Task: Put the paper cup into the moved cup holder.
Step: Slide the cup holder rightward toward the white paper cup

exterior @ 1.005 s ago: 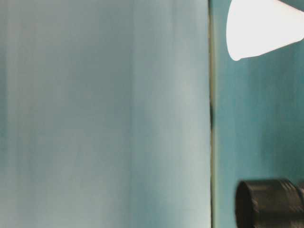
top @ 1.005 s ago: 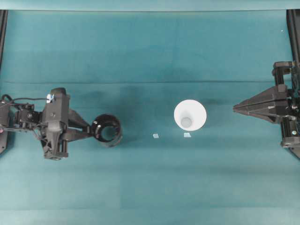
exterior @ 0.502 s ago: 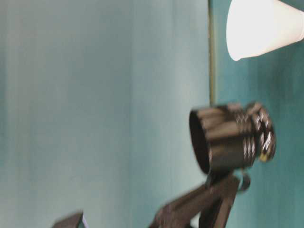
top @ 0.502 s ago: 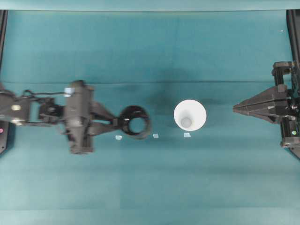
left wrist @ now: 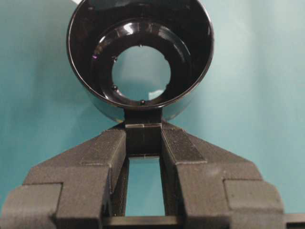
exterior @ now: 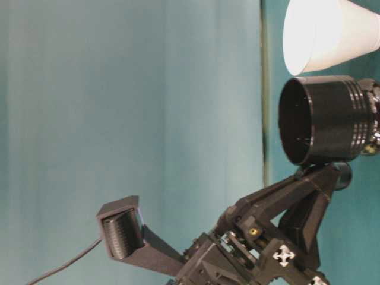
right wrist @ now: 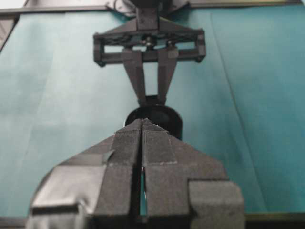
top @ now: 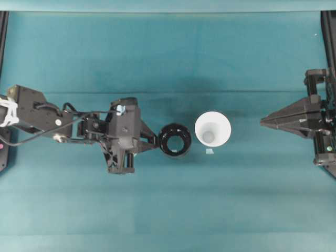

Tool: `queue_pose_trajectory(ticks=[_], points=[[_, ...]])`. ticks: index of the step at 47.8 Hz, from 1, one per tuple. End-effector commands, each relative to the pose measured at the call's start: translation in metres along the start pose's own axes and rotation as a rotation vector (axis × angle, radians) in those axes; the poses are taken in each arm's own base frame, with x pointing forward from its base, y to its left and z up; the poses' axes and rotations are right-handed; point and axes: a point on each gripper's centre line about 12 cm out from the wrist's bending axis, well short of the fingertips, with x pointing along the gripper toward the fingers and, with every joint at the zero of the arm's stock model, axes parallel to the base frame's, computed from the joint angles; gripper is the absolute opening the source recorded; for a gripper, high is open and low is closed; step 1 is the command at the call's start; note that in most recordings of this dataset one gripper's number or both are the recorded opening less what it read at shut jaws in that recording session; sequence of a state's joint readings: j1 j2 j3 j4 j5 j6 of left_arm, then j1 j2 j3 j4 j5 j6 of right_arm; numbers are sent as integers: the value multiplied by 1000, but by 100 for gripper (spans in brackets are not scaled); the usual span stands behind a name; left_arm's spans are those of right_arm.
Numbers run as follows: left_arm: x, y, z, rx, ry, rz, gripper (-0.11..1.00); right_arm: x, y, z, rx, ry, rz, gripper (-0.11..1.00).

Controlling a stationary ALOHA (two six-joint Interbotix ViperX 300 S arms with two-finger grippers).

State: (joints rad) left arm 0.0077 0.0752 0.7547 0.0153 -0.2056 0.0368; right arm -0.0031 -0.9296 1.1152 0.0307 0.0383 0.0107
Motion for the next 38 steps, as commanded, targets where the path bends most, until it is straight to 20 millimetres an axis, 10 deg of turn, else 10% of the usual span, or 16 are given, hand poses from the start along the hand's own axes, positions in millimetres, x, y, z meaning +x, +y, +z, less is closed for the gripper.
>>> queue_pose_trajectory(ticks=[1, 38], points=[[2, 0, 5, 1, -11, -1, 18, 1, 0, 8, 10, -18, -1, 2], [12, -4, -3, 4, -5, -8, 18, 1, 0, 8, 10, -17, -1, 2]])
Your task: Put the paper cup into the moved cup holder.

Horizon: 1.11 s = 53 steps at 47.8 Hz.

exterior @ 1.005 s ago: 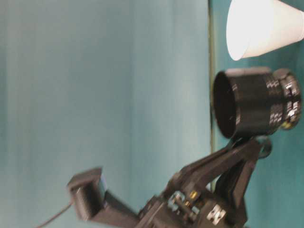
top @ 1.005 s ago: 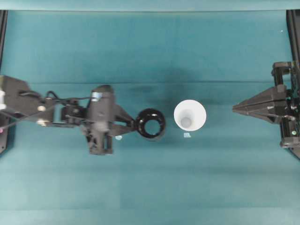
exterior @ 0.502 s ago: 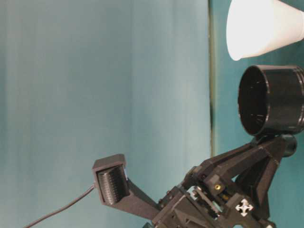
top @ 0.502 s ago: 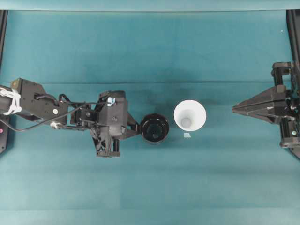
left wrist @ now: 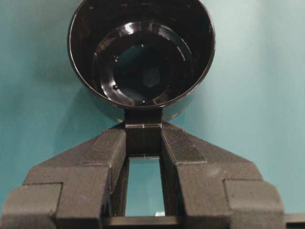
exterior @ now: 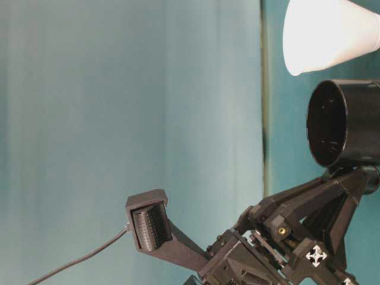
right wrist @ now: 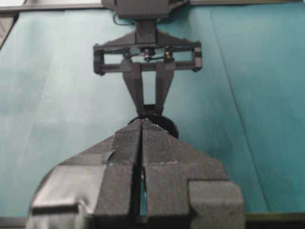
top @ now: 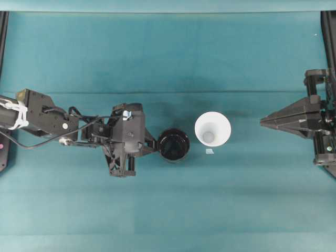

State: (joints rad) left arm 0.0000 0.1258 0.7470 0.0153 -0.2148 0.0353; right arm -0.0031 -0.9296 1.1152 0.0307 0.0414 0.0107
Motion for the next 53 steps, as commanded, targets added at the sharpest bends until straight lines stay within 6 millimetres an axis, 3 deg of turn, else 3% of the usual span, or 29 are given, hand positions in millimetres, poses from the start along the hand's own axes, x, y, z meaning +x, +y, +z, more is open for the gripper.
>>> queue_pose_trajectory(ticks=[1, 19, 32, 37, 53], points=[[0, 0, 8, 2, -38, 0, 18, 1, 0, 9, 10, -22, -1, 2], [1, 0, 6, -5, -28, -1, 24, 4, 0, 6, 10, -6, -1, 2], [1, 0, 5, -7, -26, -1, 74, 5, 0, 5, 10, 1, -2, 2], [1, -1, 6, -4, -28, -2, 86, 5, 0, 3, 11, 17, -2, 2], [-11, 0, 7, -8, -40, 0, 86, 8, -8, -8, 134, 112, -46, 1]])
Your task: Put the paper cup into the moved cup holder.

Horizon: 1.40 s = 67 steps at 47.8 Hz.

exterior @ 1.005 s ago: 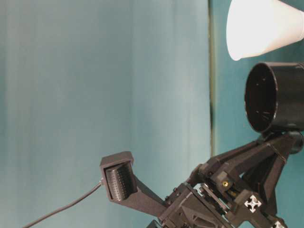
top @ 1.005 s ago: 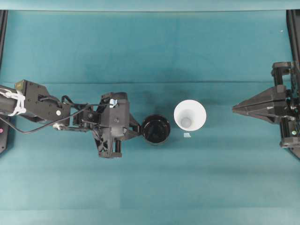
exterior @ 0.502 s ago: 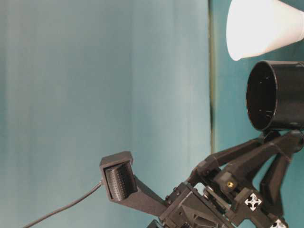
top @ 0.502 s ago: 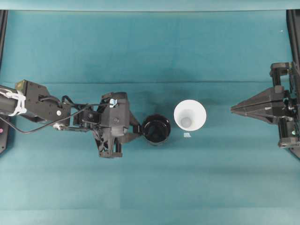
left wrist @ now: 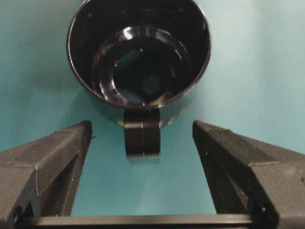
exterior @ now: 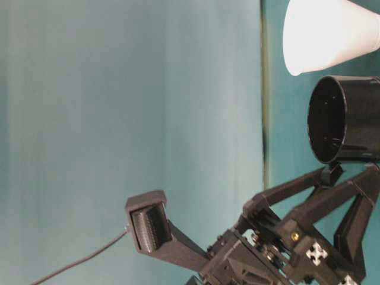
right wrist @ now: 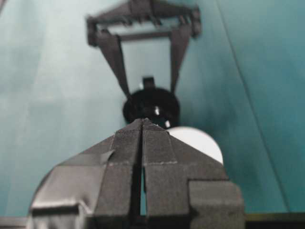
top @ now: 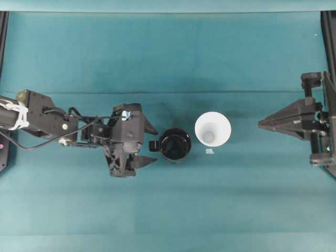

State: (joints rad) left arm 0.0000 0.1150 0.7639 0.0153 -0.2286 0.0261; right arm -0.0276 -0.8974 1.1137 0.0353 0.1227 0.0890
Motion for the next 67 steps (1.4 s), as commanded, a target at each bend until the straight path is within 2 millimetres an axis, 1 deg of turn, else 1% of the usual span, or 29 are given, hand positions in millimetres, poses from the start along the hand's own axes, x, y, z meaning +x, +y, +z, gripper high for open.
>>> queue_pose_trajectory(ticks=[1, 8, 17, 24, 30, 34, 38, 46, 50, 53, 62, 67], points=[[-9, -1, 8, 2, -32, -2, 86, 3, -3, 7, 60, 8, -19, 1], [-23, 0, 7, 3, -38, 0, 86, 11, -7, 8, 161, 78, -48, 1], [-48, 0, 7, 1, -58, 1, 86, 25, -10, 2, 189, 221, -83, 2], [-64, -1, 10, 2, -91, 1, 86, 36, -14, 9, 199, 302, -113, 4], [-74, 0, 9, 3, -103, 3, 86, 43, -18, 16, 205, 332, -134, 10], [-77, 0, 8, 3, -100, 3, 86, 45, -20, 18, 209, 343, -142, 18], [-79, 0, 6, 3, -87, 3, 86, 48, -21, 17, 213, 359, -148, 30], [-79, -1, 4, 2, -74, 1, 86, 53, -23, 17, 219, 379, -157, 71], [-79, -1, 4, 2, -75, 1, 86, 57, -25, 16, 221, 393, -165, 83], [-80, -1, 5, 2, -78, 1, 86, 61, -28, 15, 227, 420, -178, 87], [-85, -1, 5, 1, -80, 2, 86, 79, -40, 11, 255, 560, -227, 87], [-86, -1, 3, 1, -74, 2, 86, 94, -50, 10, 274, 645, -259, 87]])
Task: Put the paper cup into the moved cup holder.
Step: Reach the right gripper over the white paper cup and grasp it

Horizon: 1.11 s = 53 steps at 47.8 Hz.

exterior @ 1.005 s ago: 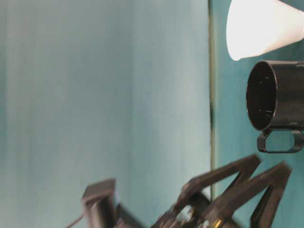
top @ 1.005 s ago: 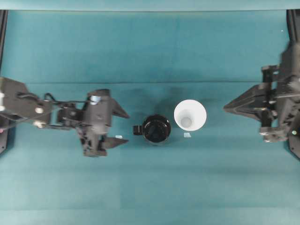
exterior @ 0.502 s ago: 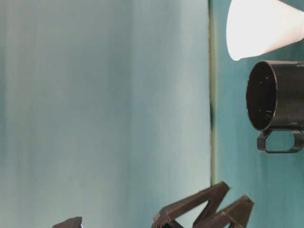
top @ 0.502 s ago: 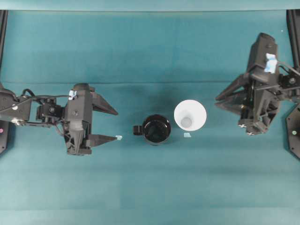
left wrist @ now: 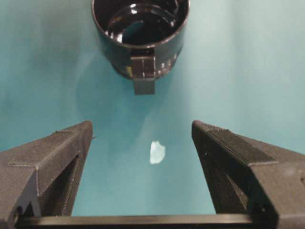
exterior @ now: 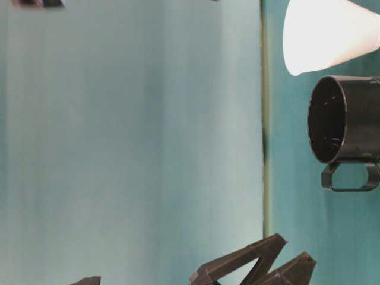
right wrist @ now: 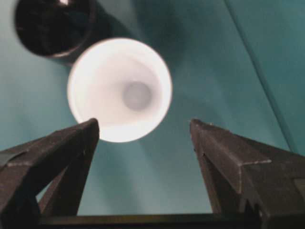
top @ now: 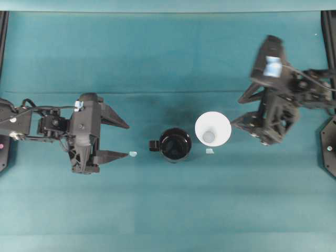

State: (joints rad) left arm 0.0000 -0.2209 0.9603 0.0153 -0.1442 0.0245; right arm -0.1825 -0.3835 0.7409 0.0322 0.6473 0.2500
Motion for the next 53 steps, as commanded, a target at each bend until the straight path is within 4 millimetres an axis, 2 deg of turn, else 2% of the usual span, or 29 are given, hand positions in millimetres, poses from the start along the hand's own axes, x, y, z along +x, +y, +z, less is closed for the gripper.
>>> queue_pose_trajectory(ticks=[1, 11, 25, 35, 47, 53], points=[[-3, -1, 5, 0, -17, -2, 86, 4, -2, 19, 28, 28, -19, 87], [-4, -1, 4, -1, -11, -2, 86, 29, -4, 37, 43, 79, -44, 87], [-4, -1, 4, -1, -9, -2, 86, 75, -8, 21, 43, 211, -76, 87], [-4, -1, 4, -1, -11, -2, 86, 87, -12, 8, 43, 237, -84, 86], [-4, -1, 4, -1, -11, -2, 86, 89, -12, 4, 42, 224, -79, 85], [-4, 0, 4, -1, -11, -1, 86, 89, -10, 4, 57, 227, -75, 75]])
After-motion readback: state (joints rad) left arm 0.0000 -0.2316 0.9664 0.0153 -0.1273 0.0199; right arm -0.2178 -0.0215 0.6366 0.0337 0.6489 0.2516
